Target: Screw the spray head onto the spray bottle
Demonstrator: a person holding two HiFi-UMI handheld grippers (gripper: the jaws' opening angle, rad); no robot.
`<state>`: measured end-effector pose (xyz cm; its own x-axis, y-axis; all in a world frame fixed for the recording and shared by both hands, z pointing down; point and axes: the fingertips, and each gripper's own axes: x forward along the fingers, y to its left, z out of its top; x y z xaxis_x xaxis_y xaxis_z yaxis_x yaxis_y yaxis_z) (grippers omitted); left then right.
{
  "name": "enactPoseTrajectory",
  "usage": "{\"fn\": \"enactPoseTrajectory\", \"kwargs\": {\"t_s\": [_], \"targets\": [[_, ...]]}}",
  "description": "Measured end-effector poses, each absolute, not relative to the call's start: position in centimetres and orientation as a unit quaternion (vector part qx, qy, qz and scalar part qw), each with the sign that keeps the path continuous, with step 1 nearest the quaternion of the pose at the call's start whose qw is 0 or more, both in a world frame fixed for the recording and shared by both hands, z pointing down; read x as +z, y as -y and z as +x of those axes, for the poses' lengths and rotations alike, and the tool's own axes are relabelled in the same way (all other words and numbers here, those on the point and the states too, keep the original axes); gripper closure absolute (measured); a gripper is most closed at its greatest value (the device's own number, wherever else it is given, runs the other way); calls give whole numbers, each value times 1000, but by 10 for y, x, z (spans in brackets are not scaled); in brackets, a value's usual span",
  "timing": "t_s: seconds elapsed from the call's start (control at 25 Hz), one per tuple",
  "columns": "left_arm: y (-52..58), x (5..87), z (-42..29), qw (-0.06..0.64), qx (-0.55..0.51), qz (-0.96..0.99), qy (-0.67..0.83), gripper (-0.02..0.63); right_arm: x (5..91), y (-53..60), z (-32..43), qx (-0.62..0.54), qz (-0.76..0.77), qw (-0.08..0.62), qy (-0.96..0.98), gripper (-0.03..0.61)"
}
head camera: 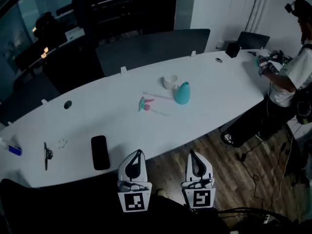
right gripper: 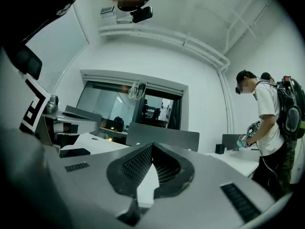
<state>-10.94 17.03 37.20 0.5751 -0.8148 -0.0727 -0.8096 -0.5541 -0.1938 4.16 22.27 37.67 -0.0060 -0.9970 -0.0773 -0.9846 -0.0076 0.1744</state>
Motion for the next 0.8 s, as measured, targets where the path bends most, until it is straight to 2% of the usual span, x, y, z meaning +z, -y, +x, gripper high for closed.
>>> {"fn": "enactPoseTrajectory", "kwargs": {"t_s": [0.24,0.8], "targets": [[-163,374,-94,111,-13,-878,-466,612,378,-217,58,-88,701,40,707,574],[-118,398,-49,66,-22,-887,-458,611,408,-181,97,-46,709,64,700,574]]}}
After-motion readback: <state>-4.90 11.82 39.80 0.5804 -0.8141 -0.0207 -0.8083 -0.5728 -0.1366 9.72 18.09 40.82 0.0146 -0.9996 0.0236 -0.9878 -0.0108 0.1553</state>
